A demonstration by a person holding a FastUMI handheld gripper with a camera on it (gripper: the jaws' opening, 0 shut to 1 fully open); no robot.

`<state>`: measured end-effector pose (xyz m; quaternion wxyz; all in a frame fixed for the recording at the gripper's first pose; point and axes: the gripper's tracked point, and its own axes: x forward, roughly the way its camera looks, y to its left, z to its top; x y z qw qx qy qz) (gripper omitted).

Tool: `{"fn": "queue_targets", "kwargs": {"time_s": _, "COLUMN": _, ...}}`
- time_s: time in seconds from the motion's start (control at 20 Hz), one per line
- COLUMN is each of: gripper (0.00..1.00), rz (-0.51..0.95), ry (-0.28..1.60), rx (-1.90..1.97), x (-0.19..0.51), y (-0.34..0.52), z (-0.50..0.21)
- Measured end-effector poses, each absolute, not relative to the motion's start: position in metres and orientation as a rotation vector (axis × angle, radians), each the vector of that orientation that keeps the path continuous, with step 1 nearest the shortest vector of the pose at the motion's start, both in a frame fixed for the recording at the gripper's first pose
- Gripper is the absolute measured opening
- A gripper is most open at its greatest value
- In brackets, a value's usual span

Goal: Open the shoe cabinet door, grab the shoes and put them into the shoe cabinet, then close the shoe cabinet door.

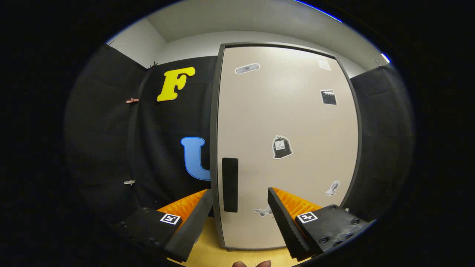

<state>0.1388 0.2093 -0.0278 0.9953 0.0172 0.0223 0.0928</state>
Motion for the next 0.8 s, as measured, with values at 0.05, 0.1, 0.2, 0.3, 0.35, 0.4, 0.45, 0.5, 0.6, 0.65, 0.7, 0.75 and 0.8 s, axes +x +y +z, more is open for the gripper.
{"fn": "queue_targets", "kwargs": {"time_s": 0.05, "gripper": 0.97, "rz": 0.184, "ry": 0.060, "rx": 0.033, "x": 0.149, "y": 0.216, "z": -0.036}}
{"fn": "queue_targets", "kwargs": {"time_s": 0.1, "gripper": 0.97, "rz": 0.185, "ry": 0.071, "rx": 0.035, "x": 0.159, "y": 0.222, "z": -0.042}}
{"fn": "queue_targets", "kwargs": {"time_s": 0.2, "gripper": 0.97, "rz": 0.181, "ry": 0.068, "rx": 0.045, "x": 0.177, "y": 0.230, "z": -0.048}}
{"fn": "queue_targets", "kwargs": {"time_s": 0.3, "gripper": 0.97, "rz": 0.177, "ry": 0.052, "rx": 0.065, "x": 0.192, "y": 0.233, "z": -0.049}}
{"fn": "queue_targets", "kwargs": {"time_s": 0.35, "gripper": 0.94, "rz": 0.174, "ry": 0.051, "rx": 0.081, "x": 0.198, "y": 0.234, "z": -0.049}}
{"fn": "queue_targets", "kwargs": {"time_s": 0.4, "gripper": 0.86, "rz": 0.169, "ry": 0.053, "rx": 0.097, "x": 0.204, "y": 0.235, "z": -0.050}}
{"fn": "queue_targets", "kwargs": {"time_s": 0.45, "gripper": 0.80, "rz": 0.163, "ry": 0.048, "rx": 0.113, "x": 0.210, "y": 0.235, "z": -0.049}}
{"fn": "queue_targets", "kwargs": {"time_s": 0.5, "gripper": 0.67, "rz": 0.152, "ry": 0.040, "rx": 0.122, "x": 0.214, "y": 0.234, "z": -0.048}}
{"fn": "queue_targets", "kwargs": {"time_s": 0.6, "gripper": 0.42, "rz": 0.138, "ry": 0.033, "rx": 0.125, "x": 0.214, "y": 0.232, "z": -0.048}}
{"fn": "queue_targets", "kwargs": {"time_s": 0.65, "gripper": 0.42, "rz": 0.139, "ry": 0.029, "rx": 0.121, "x": 0.210, "y": 0.230, "z": -0.046}}
{"fn": "queue_targets", "kwargs": {"time_s": 0.7, "gripper": 0.34, "rz": 0.132, "ry": 0.029, "rx": 0.120, "x": 0.215, "y": 0.229, "z": -0.048}}
{"fn": "queue_targets", "kwargs": {"time_s": 0.75, "gripper": 0.34, "rz": 0.121, "ry": 0.031, "rx": 0.117, "x": 0.216, "y": 0.230, "z": -0.048}}
{"fn": "queue_targets", "kwargs": {"time_s": 0.8, "gripper": 0.27, "rz": 0.117, "ry": 0.040, "rx": 0.102, "x": 0.215, "y": 0.230, "z": -0.048}}
